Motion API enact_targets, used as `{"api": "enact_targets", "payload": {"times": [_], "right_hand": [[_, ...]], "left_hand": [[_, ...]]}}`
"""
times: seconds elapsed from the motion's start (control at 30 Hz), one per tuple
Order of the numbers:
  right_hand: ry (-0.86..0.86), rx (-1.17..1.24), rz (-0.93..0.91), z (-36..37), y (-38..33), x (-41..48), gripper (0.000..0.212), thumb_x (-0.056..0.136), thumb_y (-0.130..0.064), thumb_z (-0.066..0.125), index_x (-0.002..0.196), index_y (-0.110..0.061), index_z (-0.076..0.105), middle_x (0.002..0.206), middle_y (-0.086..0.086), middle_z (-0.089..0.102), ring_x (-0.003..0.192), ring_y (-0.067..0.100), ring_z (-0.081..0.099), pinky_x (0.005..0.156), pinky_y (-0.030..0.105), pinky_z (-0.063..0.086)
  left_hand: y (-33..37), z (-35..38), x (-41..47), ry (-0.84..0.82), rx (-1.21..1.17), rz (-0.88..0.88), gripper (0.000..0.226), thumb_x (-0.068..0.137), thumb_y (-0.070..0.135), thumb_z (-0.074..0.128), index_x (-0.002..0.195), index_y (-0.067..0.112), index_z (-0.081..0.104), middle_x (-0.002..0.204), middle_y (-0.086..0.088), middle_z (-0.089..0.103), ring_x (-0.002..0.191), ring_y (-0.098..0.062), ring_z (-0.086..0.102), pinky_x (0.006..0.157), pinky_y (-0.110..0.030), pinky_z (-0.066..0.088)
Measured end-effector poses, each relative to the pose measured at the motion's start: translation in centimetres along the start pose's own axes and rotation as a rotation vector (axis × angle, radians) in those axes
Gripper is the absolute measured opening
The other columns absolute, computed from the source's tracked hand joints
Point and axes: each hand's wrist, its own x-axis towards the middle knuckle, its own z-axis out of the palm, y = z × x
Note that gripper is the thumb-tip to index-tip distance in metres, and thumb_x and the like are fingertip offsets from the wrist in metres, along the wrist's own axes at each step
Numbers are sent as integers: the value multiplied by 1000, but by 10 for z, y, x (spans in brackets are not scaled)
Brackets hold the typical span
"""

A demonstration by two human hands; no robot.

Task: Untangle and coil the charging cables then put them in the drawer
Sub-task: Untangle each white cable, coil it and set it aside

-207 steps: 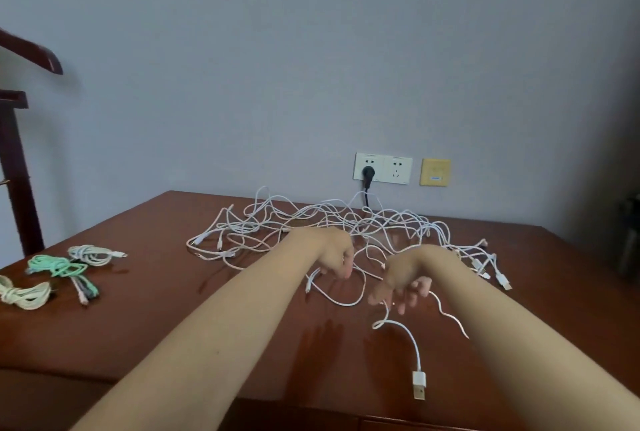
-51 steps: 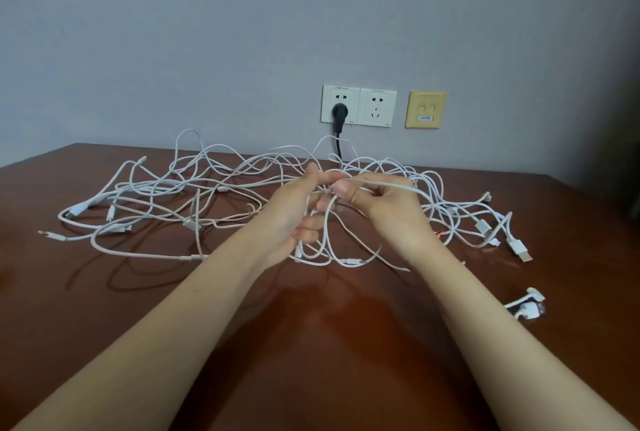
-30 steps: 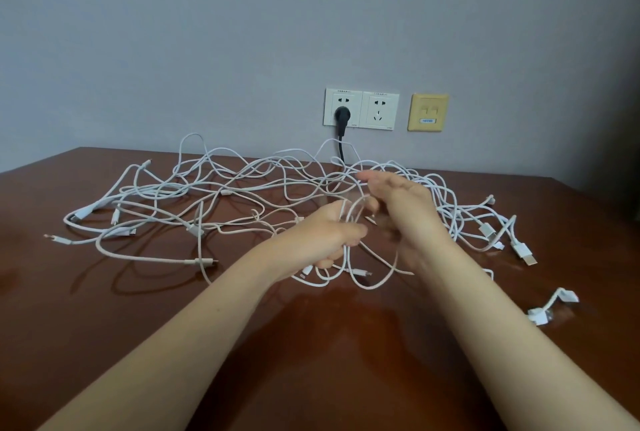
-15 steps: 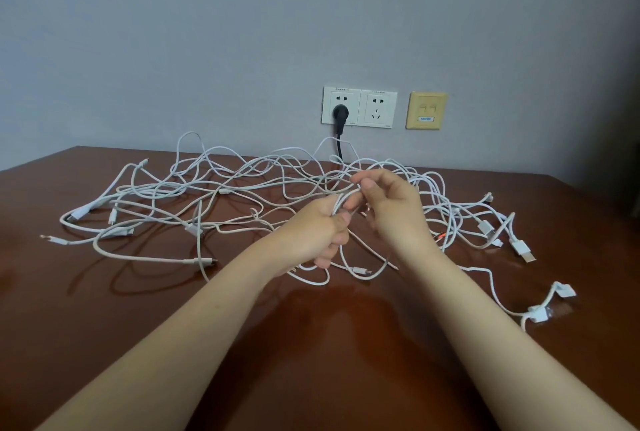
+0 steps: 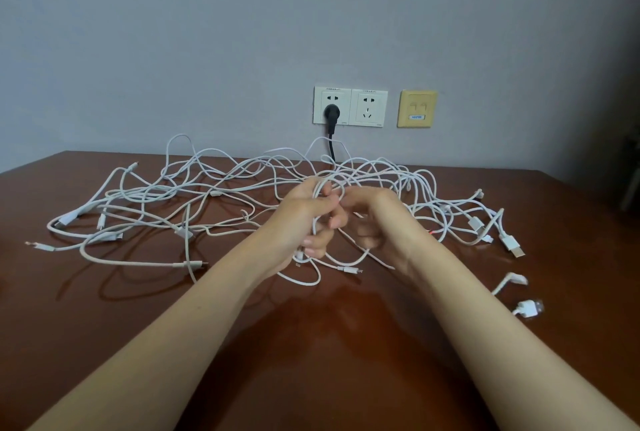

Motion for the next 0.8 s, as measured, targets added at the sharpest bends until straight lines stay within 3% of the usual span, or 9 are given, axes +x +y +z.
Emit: {"api": "enact_targets", "payload": {"times": [0.07,0.13,0.23,0.33,0.4,0.5,0.63,0.8], "right_hand": [[-38,78,-19,-1,-3,-2,4,81,-13,53,81,-9,54,63,3,32,35,4,16,33,16,13],[-35,117,-68,-4,-5,-4,22,87,-11,56,65,-11,56,58,1,37,33,3,20,33,15,13],[-10,147,-126,-4,-6,-8,28,92,-7,52,66,-13,59,48,-1,38,29,0,23,30,13,15],[159,106,-196,-11,-6,-3,26,91,-2,53,68,-12,61,37,-10,45,27,0,33,31,9,24],[256,-11,-274,-18,-6,2,26,88,-1,55,67,-15,64,45,-7,53,37,-1,41,38,9,31],[130,-76,-252,-15,-5,-1,25,89,-6,57,65,-13,61,56,5,53,49,8,45,46,14,35],[24,-32,-110,-9,-10,-9,24,86,-7,54,64,-12,48,38,-9,38,30,1,26,32,13,20],[13,-112,-57,-10,-10,-7,15,89,-7,53,78,-10,62,51,-1,44,30,3,26,31,14,20]], "left_hand": [[0,1,-1,-9,14,-15,23,99,7,33,77,14,34,47,2,44,25,-3,19,38,-6,19],[-1,1,0,-17,11,-37,18,99,8,34,82,14,38,49,1,45,26,-3,20,37,-7,20],[-1,0,1,-59,9,-92,11,100,17,35,89,17,38,48,3,41,28,-2,20,37,-8,19],[0,3,-4,-182,44,-184,19,94,35,36,87,18,42,48,7,32,32,0,18,35,-11,15],[-2,8,-8,-242,85,-218,30,92,43,33,88,17,45,47,9,27,33,0,16,35,-11,13],[-5,13,-6,-196,41,-183,34,92,44,32,80,16,45,45,10,22,32,0,15,36,-10,12],[-3,4,-1,-63,-36,-155,31,97,38,31,78,16,42,43,9,24,30,0,15,35,-7,13],[-8,6,0,-47,15,-107,29,98,37,33,94,19,54,46,10,27,33,0,16,36,-9,14]]}}
